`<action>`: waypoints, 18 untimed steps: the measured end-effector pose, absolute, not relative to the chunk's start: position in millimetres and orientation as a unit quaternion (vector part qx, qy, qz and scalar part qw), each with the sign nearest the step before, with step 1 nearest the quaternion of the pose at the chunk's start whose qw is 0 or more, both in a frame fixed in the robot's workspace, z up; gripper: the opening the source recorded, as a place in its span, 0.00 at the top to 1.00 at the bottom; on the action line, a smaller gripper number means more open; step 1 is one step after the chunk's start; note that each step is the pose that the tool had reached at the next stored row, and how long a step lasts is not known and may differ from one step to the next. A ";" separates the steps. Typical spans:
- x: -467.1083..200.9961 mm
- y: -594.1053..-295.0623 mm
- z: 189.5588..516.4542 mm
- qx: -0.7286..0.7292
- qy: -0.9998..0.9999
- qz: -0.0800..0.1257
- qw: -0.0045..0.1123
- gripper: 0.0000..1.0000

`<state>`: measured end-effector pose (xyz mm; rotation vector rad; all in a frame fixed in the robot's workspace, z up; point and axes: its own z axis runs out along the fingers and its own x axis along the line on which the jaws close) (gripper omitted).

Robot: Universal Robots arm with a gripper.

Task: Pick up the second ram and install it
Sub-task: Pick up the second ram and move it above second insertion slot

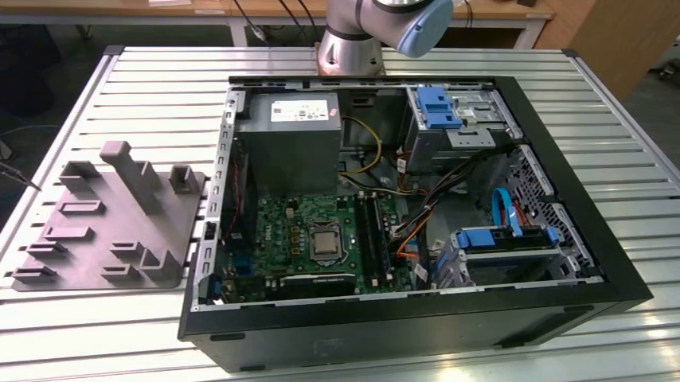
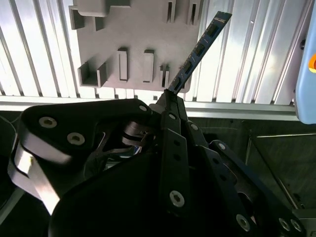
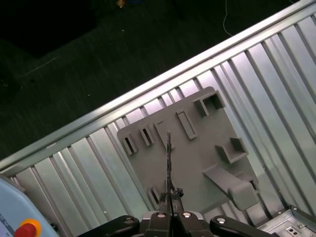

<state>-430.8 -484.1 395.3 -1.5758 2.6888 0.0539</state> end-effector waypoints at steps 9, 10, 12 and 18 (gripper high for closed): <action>-430.8 -484.1 395.3 -0.518 0.855 0.017 0.012 0.89; -430.7 -484.1 395.3 -0.518 0.855 0.017 0.012 0.89; -430.7 -484.1 395.3 -0.518 0.855 0.017 0.012 0.89; -428.7 -484.1 395.3 -0.519 0.855 0.017 0.012 0.89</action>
